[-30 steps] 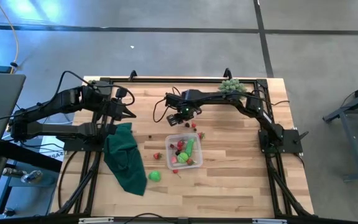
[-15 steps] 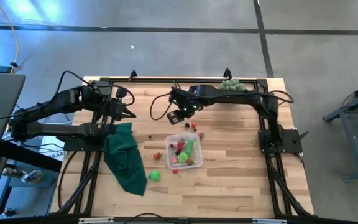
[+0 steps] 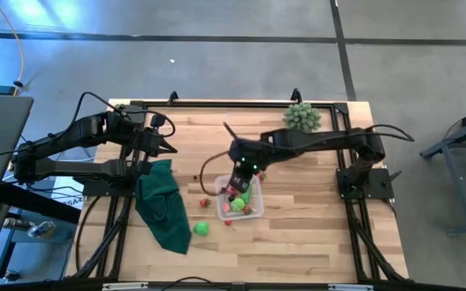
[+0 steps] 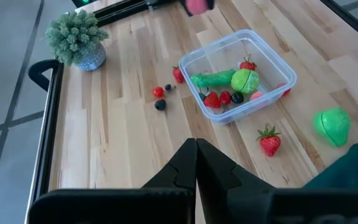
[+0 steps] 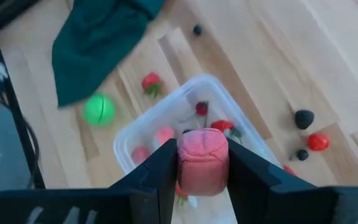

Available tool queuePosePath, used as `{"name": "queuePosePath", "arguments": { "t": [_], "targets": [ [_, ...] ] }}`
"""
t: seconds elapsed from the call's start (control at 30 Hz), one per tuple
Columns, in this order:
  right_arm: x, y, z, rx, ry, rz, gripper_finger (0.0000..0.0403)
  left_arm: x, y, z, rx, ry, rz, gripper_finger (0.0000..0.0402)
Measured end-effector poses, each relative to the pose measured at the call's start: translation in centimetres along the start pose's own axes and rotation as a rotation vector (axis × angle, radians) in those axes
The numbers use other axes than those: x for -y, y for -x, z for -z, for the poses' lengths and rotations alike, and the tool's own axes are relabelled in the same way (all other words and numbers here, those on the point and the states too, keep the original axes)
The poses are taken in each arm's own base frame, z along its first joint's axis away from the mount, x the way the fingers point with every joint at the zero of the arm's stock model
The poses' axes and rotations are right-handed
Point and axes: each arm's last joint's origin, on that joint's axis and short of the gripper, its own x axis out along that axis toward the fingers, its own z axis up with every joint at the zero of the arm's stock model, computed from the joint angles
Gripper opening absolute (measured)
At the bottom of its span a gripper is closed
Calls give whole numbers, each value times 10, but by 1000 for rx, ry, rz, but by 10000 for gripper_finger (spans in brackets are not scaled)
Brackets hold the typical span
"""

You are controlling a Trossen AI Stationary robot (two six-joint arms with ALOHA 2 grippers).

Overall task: Pick and placing Produce into tupperware
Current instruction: Put the pink peach into the transparent bin

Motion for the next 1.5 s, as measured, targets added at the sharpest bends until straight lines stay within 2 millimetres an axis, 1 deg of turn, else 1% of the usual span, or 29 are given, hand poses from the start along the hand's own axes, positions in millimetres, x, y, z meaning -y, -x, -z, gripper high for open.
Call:
{"name": "queuePosePath", "arguments": {
  "t": [0.1, 0.17, 0.27, 0.33, 0.43, 0.5, 0.6, 0.7, 0.9, 1.07, 1.37, 1.43, 1.5],
  "targets": [
    [-10, -6, 10, -35, 58, 38, 108, 0, 0, 0, 0, 0, 0, 1],
    [-16, -14, 16, -60, 115, 59, 108, 0, 0, 0, 0, 0, 0, 1],
    [-22, -33, 24, -117, 192, 94, 108, 0, 0, 0, 0, 0, 0, 1],
    [-24, -50, 29, -168, 225, 117, 108, 0, 0, 0, 0, 0, 0, 1],
    [-22, -81, 33, -237, 253, 149, 108, 0, 0, 0, 0, 0, 0, 1],
    [-19, -97, 35, -280, 252, 148, 108, 0, 0, 0, 0, 0, 0, 1],
    [-15, -116, 35, -320, 251, 125, 108, 0, 0, 0, 0, 0, 0, 1],
    [-13, -131, 35, -346, 251, 93, 108, 0, 0, 0, 0, 0, 0, 1],
    [-9, -139, 31, -342, 240, 73, 108, 0, 0, 0, 0, 0, 0, 1],
    [-4, -140, 28, -337, 223, 73, 108, 0, 0, 0, 0, 1, 0, 1],
    [-3, -140, 27, -335, 220, 62, 108, 0, 0, 0, 0, 0, 0, 1],
    [-2, -140, 25, -332, 218, 61, 114, 0, 0, 0, 0, 0, 0, 1],
    [0, -140, 24, -334, 214, 59, 128, 0, 0, 0, 0, 0, 0, 1]
  ]
}}
